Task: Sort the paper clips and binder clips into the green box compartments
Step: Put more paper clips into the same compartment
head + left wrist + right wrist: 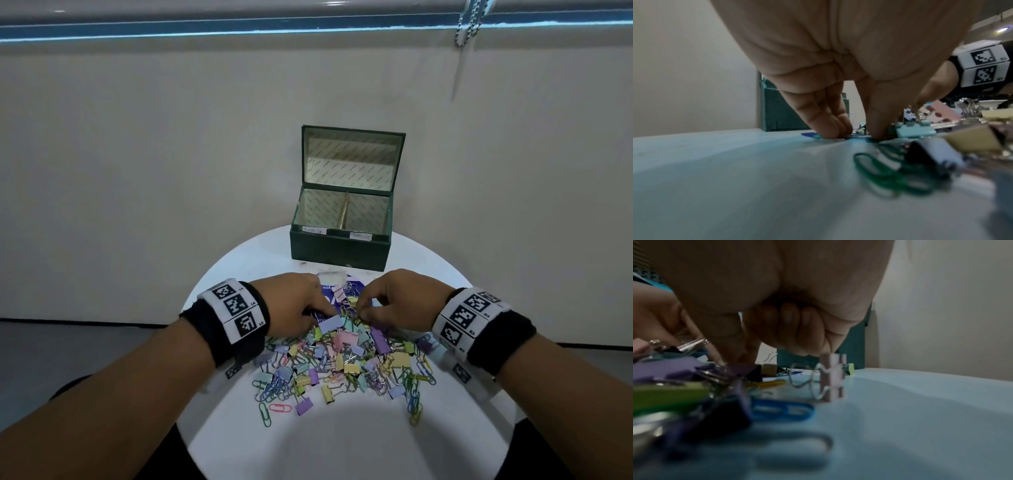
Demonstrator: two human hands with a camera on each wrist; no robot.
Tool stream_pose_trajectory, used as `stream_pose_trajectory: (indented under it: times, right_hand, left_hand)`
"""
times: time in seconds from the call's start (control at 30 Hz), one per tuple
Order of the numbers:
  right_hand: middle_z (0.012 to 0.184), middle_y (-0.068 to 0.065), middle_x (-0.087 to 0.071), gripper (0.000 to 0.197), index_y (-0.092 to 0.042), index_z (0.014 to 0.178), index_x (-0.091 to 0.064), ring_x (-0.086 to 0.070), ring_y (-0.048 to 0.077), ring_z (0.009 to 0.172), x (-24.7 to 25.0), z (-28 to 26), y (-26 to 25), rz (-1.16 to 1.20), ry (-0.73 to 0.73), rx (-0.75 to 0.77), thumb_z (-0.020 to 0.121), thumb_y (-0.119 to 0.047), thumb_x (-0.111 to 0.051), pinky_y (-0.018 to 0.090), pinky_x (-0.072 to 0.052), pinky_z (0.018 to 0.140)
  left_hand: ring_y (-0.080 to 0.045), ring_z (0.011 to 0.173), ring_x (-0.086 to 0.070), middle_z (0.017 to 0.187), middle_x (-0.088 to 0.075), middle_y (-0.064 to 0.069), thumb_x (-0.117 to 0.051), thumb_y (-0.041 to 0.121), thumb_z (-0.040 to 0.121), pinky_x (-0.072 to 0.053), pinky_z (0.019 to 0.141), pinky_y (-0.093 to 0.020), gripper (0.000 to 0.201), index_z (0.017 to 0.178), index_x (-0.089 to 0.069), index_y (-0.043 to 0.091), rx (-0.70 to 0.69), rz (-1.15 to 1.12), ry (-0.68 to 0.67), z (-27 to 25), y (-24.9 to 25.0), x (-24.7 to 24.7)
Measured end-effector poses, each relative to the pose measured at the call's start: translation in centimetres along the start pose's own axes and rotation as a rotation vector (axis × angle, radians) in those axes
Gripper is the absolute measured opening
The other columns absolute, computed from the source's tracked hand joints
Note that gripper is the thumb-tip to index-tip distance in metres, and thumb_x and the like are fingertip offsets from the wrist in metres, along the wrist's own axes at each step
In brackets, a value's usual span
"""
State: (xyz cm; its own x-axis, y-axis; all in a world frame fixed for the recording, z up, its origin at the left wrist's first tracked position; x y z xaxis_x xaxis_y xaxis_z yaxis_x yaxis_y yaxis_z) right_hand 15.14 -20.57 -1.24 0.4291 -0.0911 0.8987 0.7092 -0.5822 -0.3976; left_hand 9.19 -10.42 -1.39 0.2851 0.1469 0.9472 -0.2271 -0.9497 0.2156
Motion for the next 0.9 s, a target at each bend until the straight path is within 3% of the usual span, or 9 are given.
stream_pose_trajectory:
  times: [0.1, 0.17, 0.23, 0.3, 0.4, 0.47, 0.6, 0.73, 0.9]
  right_hand:
    - [0.062, -0.015, -0.06, 0.026, -0.026, 0.09, -0.072, -0.052, 0.001, 0.058, 0.3, 0.2, 0.5, -0.046, 0.031, -0.032, 0.095, -0.047, -0.058, 0.023, -0.038, 0.059]
    - [0.066, -0.009, -0.06, 0.033, -0.022, 0.086, -0.069, -0.051, 0.004, 0.059, 0.3, 0.4, 0.7, -0.077, 0.048, -0.033, 0.096, -0.051, -0.055, 0.025, -0.039, 0.059]
    - [0.066, -0.01, -0.058, 0.029, -0.024, 0.09, -0.069, -0.05, 0.003, 0.059, 0.1, 0.5, 0.6, -0.097, 0.053, -0.016, 0.097, -0.049, -0.055, 0.025, -0.039, 0.06]
    - [0.067, -0.014, -0.059, 0.016, -0.035, 0.101, -0.07, -0.052, 0.0, 0.059, 0.2, 0.6, 0.4, -0.078, 0.06, 0.002, 0.098, -0.04, -0.056, 0.023, -0.041, 0.063]
    - [0.072, -0.029, -0.055, 0.035, -0.044, 0.118, -0.069, -0.052, -0.009, 0.057, -0.2, 0.7, -0.2, -0.076, 0.023, 0.038, 0.097, -0.02, -0.055, 0.012, -0.037, 0.06]
    - [0.08, -0.029, -0.054, 0.035, -0.044, 0.122, -0.068, -0.051, -0.008, 0.062, -0.4, 0.8, -0.5, -0.088, -0.006, 0.041, 0.097, -0.022, -0.059, 0.012, -0.037, 0.064]
    - [0.083, -0.023, -0.06, 0.021, -0.039, 0.112, -0.071, -0.052, -0.006, 0.07, -0.7, 0.9, -0.1, -0.036, -0.021, 0.021, 0.093, -0.031, -0.066, 0.026, -0.051, 0.078]
    - [0.075, -0.019, -0.058, 0.002, -0.034, 0.09, -0.065, -0.052, -0.002, 0.069, -0.7, 1.1, 0.2, -0.071, 0.004, 0.022, 0.092, -0.033, -0.067, 0.026, -0.047, 0.073]
    - [0.081, -0.007, -0.065, 0.012, -0.025, 0.086, -0.059, -0.059, 0.01, 0.076, -0.3, 1.3, 0.7, -0.028, 0.065, 0.01, 0.097, -0.031, -0.058, 0.032, -0.053, 0.075]
  left_hand:
    - [-0.01, 0.089, -0.055, 0.097, -0.057, 0.011, -0.064, 0.033, 0.092, -0.048, 0.084, -0.027, 0.023, 0.115, -0.068, 0.035, 0.104, 0.004, 0.047, 0.2, -1.3, 0.4]
    - [-0.012, 0.087, -0.058, 0.094, -0.062, 0.01, -0.064, 0.029, 0.091, -0.051, 0.085, -0.034, 0.008, 0.099, -0.067, 0.03, 0.149, -0.001, 0.058, 0.2, -2.0, 0.5]
    - [-0.012, 0.085, -0.058, 0.092, -0.064, 0.01, -0.061, 0.027, 0.091, -0.052, 0.085, -0.038, 0.004, 0.091, -0.064, 0.028, 0.167, 0.004, 0.063, 0.1, -2.2, 0.5]
    - [-0.011, 0.086, -0.058, 0.095, -0.066, 0.01, -0.057, 0.024, 0.092, -0.052, 0.085, -0.036, 0.013, 0.098, -0.065, 0.03, 0.169, -0.005, 0.082, 0.0, -2.2, 0.7]
    - [-0.009, 0.091, -0.057, 0.1, -0.062, 0.013, -0.059, 0.021, 0.088, -0.052, 0.086, -0.031, 0.036, 0.119, -0.064, 0.04, 0.147, -0.042, 0.067, -0.2, -1.6, 0.5]
    - [-0.008, 0.092, -0.057, 0.101, -0.059, 0.014, -0.065, 0.022, 0.087, -0.051, 0.086, -0.029, 0.041, 0.123, -0.063, 0.042, 0.12, -0.03, 0.025, -0.1, -1.2, 0.1]
    - [-0.01, 0.088, -0.061, 0.099, -0.065, 0.013, -0.068, 0.027, 0.089, -0.053, 0.086, -0.031, 0.018, 0.106, -0.072, 0.032, 0.121, -0.024, 0.063, 0.2, -1.6, 0.3]
    - [-0.01, 0.083, -0.061, 0.094, -0.067, 0.01, -0.065, 0.029, 0.091, -0.053, 0.081, -0.029, 0.007, 0.096, -0.069, 0.028, 0.128, 0.003, 0.068, 0.2, -1.7, 0.2]
    - [-0.015, 0.083, -0.06, 0.091, -0.067, 0.006, -0.053, 0.028, 0.093, -0.052, 0.08, -0.031, 0.014, 0.096, -0.066, 0.024, 0.141, 0.087, 0.101, 0.2, -2.0, 0.6]
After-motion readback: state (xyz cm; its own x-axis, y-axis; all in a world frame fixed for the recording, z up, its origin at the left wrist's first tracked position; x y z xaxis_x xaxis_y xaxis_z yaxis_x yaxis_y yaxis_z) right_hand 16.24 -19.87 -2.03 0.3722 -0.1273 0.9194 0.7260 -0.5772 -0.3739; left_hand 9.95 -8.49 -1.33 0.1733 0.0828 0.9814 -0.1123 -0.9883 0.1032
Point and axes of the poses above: each hand's wrist, its own z-axis towards the middle knuckle, its own x-axis out of the back of the hand, y = z × x, the point moved 10 cm from there along z, towards the middle knuckle
